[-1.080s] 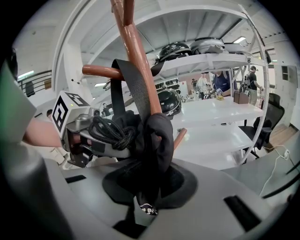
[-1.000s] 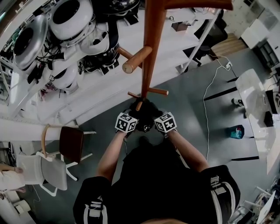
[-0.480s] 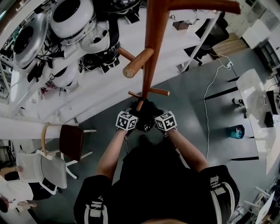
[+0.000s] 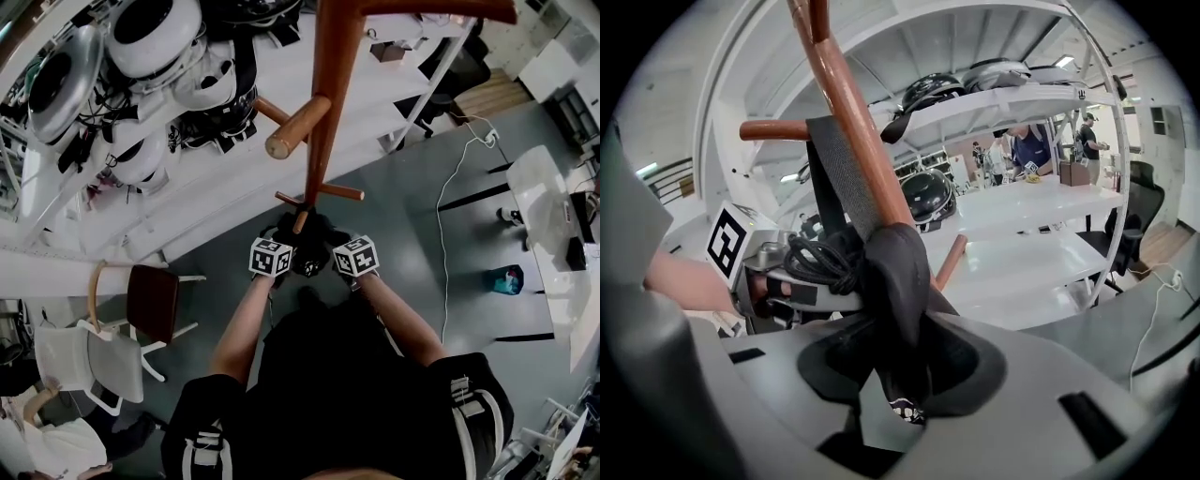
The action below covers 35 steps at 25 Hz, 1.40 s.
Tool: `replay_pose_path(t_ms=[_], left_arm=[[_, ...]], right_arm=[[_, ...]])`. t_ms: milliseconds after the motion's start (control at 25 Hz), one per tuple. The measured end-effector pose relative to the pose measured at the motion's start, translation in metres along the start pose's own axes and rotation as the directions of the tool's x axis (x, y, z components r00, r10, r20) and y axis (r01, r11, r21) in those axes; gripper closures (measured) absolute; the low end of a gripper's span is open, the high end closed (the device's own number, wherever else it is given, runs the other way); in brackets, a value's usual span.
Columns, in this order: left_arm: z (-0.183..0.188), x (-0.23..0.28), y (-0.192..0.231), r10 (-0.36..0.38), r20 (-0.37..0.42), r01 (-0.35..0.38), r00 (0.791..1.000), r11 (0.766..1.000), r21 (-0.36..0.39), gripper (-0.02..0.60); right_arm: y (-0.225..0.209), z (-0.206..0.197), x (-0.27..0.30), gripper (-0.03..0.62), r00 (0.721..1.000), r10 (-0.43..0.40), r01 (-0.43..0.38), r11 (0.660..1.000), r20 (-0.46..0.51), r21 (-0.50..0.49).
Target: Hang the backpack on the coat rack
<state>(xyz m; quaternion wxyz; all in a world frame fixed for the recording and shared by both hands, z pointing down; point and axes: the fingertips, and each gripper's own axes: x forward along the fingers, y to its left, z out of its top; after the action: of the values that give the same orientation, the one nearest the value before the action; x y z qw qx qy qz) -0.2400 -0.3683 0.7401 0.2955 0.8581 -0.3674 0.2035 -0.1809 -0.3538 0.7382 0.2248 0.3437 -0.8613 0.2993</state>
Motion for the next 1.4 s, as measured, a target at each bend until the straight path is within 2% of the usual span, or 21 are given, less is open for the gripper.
replay_pose_path(t_ms=[240, 520, 760, 920, 1000, 1080, 1120, 1160, 1400], left_arm=[[-0.003, -0.006, 0.004, 0.03, 0.044, -0.029, 0.999, 0.999, -0.033, 0.394], [-0.005, -0.018, 0.012, 0.037, 0.092, -0.03, 0.995, 0.996, -0.084, 0.36], [-0.001, -0.042, 0.011, 0.092, 0.143, -0.084, 0.985, 0.995, -0.062, 0.359], [-0.001, -0.065, 0.011, 0.134, 0.172, -0.125, 0.976, 0.99, -0.064, 0.359], [0.0, -0.076, 0.01, 0.154, 0.195, -0.144, 0.969, 0.987, -0.067, 0.373], [0.002, -0.087, 0.007, 0.158, 0.225, -0.146, 0.962, 0.987, -0.068, 0.444], [0.003, -0.092, 0.005, 0.155, 0.24, -0.143, 0.958, 0.987, -0.069, 0.498], [0.004, -0.097, 0.003, 0.154, 0.251, -0.141, 0.956, 0.988, -0.068, 0.522], [-0.006, -0.105, 0.005, 0.189, 0.225, -0.189, 0.956, 0.982, -0.024, 0.545]], right_arm=[[-0.001, -0.007, -0.006, 0.427, 1.0, -0.006, 0.006, 1.0, 0.001, 0.017], [0.006, -0.016, -0.017, 0.405, 1.0, -0.002, -0.001, 0.993, -0.021, -0.116], [0.01, -0.017, -0.03, 0.399, 1.0, 0.022, -0.021, 0.992, 0.008, -0.127], [0.01, -0.018, -0.043, 0.464, 0.999, 0.038, -0.034, 0.993, 0.035, -0.111], [0.01, -0.016, -0.049, 0.529, 0.997, 0.047, -0.041, 0.995, 0.06, -0.096], [0.009, -0.013, -0.054, 0.577, 0.996, 0.05, -0.042, 0.994, 0.077, -0.099], [0.01, -0.013, -0.055, 0.577, 0.995, 0.052, -0.043, 0.994, 0.082, -0.105], [0.011, -0.013, -0.057, 0.579, 0.995, 0.053, -0.043, 0.993, 0.085, -0.113], [0.023, -0.013, -0.058, 0.579, 0.993, 0.085, -0.067, 0.979, 0.085, -0.192]])
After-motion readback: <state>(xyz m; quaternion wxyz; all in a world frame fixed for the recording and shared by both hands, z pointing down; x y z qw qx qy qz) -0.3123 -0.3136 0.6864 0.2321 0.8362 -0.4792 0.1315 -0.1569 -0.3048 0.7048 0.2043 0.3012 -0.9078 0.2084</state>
